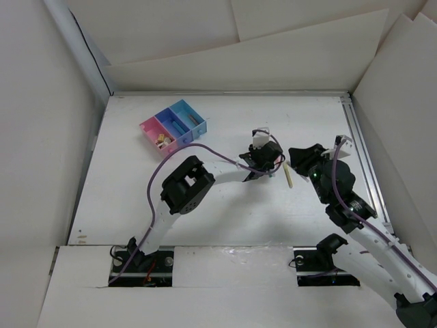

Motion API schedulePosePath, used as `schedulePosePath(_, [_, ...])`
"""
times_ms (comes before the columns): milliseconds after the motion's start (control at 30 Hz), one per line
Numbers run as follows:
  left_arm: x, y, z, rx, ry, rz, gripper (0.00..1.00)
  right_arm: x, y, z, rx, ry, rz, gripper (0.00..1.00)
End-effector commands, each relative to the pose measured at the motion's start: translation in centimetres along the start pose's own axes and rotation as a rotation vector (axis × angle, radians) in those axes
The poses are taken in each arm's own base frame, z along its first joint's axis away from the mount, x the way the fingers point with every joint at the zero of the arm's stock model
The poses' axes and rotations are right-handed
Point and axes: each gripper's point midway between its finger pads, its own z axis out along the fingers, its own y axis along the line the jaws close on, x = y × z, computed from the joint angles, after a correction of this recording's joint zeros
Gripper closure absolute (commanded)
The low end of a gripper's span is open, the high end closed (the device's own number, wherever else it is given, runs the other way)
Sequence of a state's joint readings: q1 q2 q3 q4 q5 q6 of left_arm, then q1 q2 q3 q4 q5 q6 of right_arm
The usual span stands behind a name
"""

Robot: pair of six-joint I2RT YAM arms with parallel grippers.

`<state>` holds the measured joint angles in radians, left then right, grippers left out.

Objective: Sort the stationery into containers
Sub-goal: Pick up the pen from the center of the board.

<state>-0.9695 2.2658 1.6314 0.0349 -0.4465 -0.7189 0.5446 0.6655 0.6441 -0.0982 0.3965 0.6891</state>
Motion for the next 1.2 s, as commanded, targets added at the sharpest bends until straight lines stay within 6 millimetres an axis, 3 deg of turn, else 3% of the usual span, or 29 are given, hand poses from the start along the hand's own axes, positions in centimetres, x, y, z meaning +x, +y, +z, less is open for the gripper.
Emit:
schedulePosePath(0, [-0.1,0.1,0.1,-0.029,-0.008,0.006,0.69,0.0,-0.1,0.1,0.006,-0.008,0.007,0.67])
schedulePosePath(367, [0.4,3.2,-0.3,-0.136,-0.022,0.057,0.83,0.0,-0.1,0.1,0.006,-0.008,0.007,0.67])
schedulePosePath(600, [0.5,5.3,-1.1,-0.191,-0.040,0.085,1.00,0.0,-0.1,0.1,0.006,-0.008,0.007,0.67])
schedulePosePath(833, [-0.8,5.1,-2.9,-0.157,-0.059,0.060,1.00,0.0,0.0,0.1,0.005,-0.007,0.007,0.65])
schedulePosePath(1167, [-6.1,4.9,-5.9,-0.062,-0.134,-0.062,1.00,-0.1,0.2,-0.1,-0.008,-0.006,0.011,0.65])
